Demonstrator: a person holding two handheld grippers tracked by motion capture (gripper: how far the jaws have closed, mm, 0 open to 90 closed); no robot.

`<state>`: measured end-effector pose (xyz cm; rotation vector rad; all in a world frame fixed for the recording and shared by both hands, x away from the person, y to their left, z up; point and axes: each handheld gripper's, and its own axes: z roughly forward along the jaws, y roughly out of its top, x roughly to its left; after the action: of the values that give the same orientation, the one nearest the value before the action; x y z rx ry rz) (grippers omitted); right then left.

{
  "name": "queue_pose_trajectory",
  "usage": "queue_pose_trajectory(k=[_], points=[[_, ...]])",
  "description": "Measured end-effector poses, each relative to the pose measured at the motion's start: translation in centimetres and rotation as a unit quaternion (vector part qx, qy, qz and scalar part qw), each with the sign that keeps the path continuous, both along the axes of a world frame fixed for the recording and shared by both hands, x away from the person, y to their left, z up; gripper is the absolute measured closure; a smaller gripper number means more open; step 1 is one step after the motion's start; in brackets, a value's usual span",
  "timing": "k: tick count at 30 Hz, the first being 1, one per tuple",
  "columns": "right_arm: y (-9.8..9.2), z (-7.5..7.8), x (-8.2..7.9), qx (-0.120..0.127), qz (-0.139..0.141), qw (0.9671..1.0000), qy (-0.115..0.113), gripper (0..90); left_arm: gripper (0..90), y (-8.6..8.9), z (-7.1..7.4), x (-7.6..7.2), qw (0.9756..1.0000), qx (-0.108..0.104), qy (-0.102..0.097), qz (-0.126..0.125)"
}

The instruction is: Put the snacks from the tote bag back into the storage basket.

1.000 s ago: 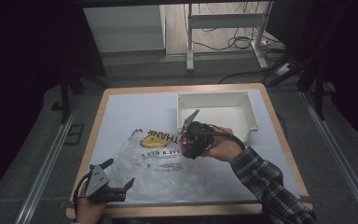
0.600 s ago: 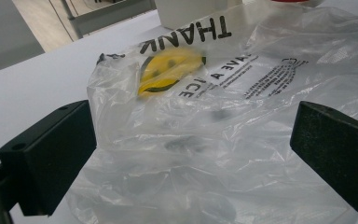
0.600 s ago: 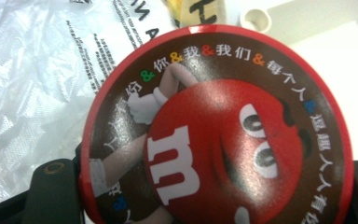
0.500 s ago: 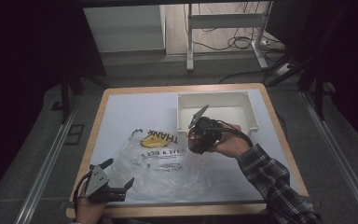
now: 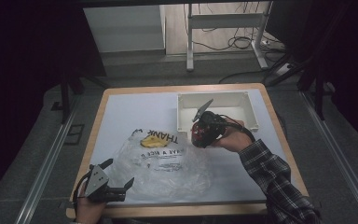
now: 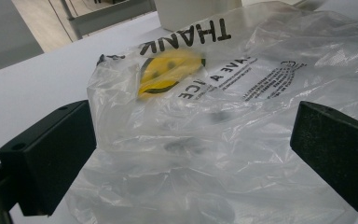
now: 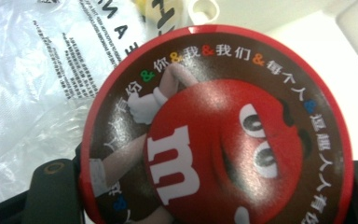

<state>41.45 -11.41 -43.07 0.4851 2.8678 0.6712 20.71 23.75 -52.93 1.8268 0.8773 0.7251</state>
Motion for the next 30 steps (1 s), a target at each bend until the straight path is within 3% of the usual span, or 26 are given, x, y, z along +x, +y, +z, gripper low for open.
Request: queue_pose_trajectory(k=[30], points=[[0.1,-1.1,4.1,0.000,-0.014,0.9999,-0.002,25.5,0.1,0.0,0.0,0.0,1.0000,0.003,0.001,0.000]])
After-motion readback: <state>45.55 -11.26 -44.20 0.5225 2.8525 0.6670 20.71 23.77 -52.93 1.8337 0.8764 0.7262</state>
